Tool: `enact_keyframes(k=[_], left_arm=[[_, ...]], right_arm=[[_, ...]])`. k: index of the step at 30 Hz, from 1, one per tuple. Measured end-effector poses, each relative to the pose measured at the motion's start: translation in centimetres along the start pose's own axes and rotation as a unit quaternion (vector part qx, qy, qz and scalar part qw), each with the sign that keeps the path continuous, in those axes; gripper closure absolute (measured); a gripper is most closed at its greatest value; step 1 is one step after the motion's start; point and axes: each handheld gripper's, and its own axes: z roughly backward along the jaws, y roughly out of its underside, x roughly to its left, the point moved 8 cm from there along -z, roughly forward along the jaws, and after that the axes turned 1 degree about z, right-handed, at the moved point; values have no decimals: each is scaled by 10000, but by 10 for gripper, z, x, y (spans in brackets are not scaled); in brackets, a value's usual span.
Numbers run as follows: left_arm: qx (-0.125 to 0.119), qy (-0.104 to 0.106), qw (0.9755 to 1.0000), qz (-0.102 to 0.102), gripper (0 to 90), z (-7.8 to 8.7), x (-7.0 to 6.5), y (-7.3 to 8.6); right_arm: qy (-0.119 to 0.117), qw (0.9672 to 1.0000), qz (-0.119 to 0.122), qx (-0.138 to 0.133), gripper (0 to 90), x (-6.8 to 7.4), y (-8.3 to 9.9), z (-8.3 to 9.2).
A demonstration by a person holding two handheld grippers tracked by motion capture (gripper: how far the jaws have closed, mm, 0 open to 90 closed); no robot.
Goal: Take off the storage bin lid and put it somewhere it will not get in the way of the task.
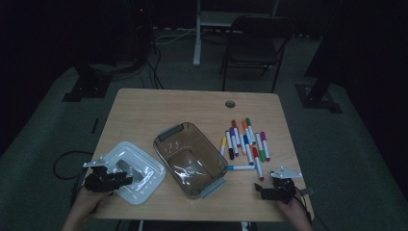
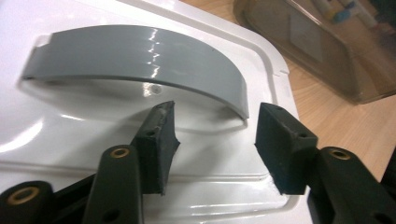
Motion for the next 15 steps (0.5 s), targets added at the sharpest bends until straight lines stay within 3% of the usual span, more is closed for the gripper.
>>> enact_keyframes(k=[2, 6, 8, 10, 11, 12, 15], left_arm=[[-58, -28, 10000, 63, 371, 3, 1, 0], [-169, -309, 9993, 128, 182, 10, 9, 0], [-214, -467, 9987, 74, 177, 14, 12, 1], [-282, -634, 9976, 20, 114, 16, 15, 2], [-282, -634, 9976, 20, 111, 16, 15, 2], [-390, -866, 9955, -38, 110, 20, 17, 2], [-415, -1237, 9915, -15, 50, 23, 22, 4]], right_arm=[[-2, 10000, 11, 1, 132, 0, 0, 0], [-6, 10000, 27, -1, 132, 0, 0, 0], [-97, 9999, 111, 3, 128, 3, 0, 0], [-96, 9999, 106, 2, 127, 4, 0, 0], [-96, 9999, 106, 2, 127, 4, 0, 0], [-108, 9999, 112, 7, 126, 4, 1, 0], [-118, 9998, 135, 11, 126, 4, 1, 1]])
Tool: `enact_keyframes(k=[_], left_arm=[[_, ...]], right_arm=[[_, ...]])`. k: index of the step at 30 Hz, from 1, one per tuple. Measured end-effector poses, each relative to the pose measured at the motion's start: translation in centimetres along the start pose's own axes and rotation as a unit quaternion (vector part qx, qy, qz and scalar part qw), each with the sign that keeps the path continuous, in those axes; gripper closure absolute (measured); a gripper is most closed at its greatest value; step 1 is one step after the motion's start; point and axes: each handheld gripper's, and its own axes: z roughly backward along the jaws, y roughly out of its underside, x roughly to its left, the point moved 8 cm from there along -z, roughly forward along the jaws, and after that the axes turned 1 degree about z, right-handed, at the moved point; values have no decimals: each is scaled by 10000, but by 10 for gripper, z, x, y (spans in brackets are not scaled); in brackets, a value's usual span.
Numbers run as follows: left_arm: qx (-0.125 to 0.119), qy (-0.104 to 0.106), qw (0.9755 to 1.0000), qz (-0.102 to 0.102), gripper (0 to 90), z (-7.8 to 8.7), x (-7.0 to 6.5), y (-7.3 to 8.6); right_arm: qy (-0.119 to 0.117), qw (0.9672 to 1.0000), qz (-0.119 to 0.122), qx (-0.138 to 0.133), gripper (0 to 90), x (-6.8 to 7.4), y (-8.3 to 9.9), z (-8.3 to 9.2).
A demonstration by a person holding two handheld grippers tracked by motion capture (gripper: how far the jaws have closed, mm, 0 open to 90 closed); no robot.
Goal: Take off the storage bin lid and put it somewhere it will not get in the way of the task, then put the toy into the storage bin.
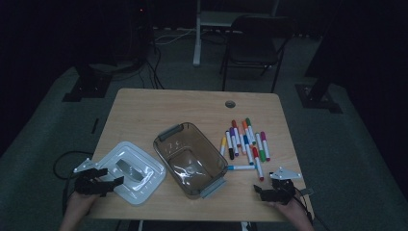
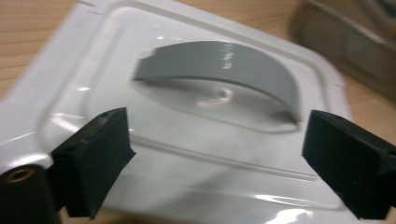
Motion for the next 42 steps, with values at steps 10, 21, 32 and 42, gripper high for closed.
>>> enact_keyframes(k=[10, 21, 32, 42], left_arm=[[84, -892, 9959, 75, 5, 1, 19, 14], [114, -1341, 9908, 158, 4, -5, 30, 24], [52, -1435, 9895, 149, 5, -9, 27, 23], [31, -1457, 9892, 174, 4, -10, 27, 22]], right_arm=[[-1, 10000, -15, 3, 123, 0, 0, 0], [174, 9997, -168, 7, 123, -5, 1, 0], [256, 9993, -267, 6, 129, -8, 1, 1], [451, 9975, -540, -14, 253, -12, 0, 12]])
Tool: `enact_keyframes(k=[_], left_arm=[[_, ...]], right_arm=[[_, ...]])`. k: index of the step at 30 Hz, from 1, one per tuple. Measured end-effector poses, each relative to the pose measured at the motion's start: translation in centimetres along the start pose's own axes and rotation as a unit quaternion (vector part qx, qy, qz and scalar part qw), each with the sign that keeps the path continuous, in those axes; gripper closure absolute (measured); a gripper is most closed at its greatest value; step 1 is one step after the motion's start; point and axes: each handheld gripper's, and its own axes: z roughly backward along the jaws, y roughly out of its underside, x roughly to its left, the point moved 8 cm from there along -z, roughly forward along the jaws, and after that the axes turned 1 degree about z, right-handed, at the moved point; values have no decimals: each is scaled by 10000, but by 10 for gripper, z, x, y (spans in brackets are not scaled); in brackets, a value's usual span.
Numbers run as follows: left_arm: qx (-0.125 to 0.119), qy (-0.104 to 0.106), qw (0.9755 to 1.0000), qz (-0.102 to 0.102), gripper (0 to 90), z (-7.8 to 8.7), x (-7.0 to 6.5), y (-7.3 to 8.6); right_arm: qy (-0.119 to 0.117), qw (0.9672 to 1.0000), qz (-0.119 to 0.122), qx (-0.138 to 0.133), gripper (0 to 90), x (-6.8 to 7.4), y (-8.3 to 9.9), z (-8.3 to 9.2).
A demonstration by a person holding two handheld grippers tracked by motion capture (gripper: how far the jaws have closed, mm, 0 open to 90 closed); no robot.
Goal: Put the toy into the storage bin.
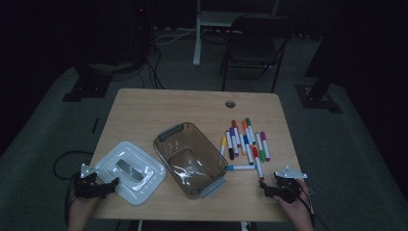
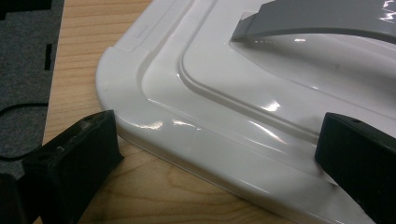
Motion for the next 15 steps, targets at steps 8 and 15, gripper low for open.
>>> enact_keyframes(k=[8, 15], left_arm=[[5, -5, 10000, -9, 4, 0, 0, 0], [4, 15, 10000, -26, 4, 0, 0, 0]], right_arm=[[56, 9994, 32, -332, 254, -7, -31, 8], [458, 9970, -62, -626, 294, -30, -68, 5]])
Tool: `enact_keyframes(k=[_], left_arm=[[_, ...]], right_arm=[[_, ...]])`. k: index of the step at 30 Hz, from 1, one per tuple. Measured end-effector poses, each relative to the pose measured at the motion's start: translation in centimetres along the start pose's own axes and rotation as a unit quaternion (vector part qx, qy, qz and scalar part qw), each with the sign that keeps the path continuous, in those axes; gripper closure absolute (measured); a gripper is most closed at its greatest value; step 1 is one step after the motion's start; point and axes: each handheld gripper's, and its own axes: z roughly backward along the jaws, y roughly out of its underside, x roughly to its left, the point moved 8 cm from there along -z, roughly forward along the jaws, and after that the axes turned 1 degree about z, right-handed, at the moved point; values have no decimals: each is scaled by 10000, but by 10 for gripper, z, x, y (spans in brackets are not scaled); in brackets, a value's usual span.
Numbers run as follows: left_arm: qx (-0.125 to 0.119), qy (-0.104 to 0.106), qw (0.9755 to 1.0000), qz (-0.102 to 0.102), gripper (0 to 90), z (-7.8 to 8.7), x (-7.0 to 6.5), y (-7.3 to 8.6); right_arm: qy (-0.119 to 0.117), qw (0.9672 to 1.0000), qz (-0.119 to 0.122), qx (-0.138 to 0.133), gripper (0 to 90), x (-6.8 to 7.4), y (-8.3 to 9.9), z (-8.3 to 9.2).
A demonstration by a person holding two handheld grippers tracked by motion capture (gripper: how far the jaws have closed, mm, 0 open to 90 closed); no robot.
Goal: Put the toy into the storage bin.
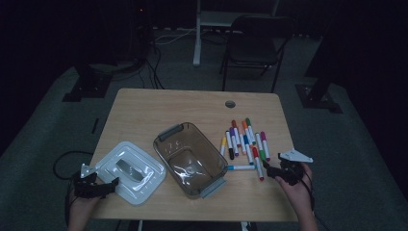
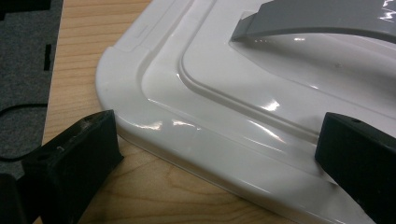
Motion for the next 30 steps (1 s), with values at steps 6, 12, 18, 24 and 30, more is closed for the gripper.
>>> enact_keyframes(k=[6, 12, 18, 24, 30], left_arm=[[-1, -11, 10000, 6, 4, 0, 0, 0], [4, -9, 10000, 5, 4, 0, 0, 0], [3, -9, 10000, 5, 4, 0, 0, 0], [4, -12, 10000, 9, 4, 0, 0, 0], [4, -11, 10000, 10, 5, 0, 0, 0]], right_arm=[[115, 9996, -261, -39, 352, -22, -31, -24], [214, 9974, -641, 258, 507, -35, -35, -49], [309, 9950, -786, 532, 572, -44, -29, -72], [357, 9922, -826, 858, 615, -47, -15, -89], [406, 9908, -764, 1039, 665, -49, -4, -94]])
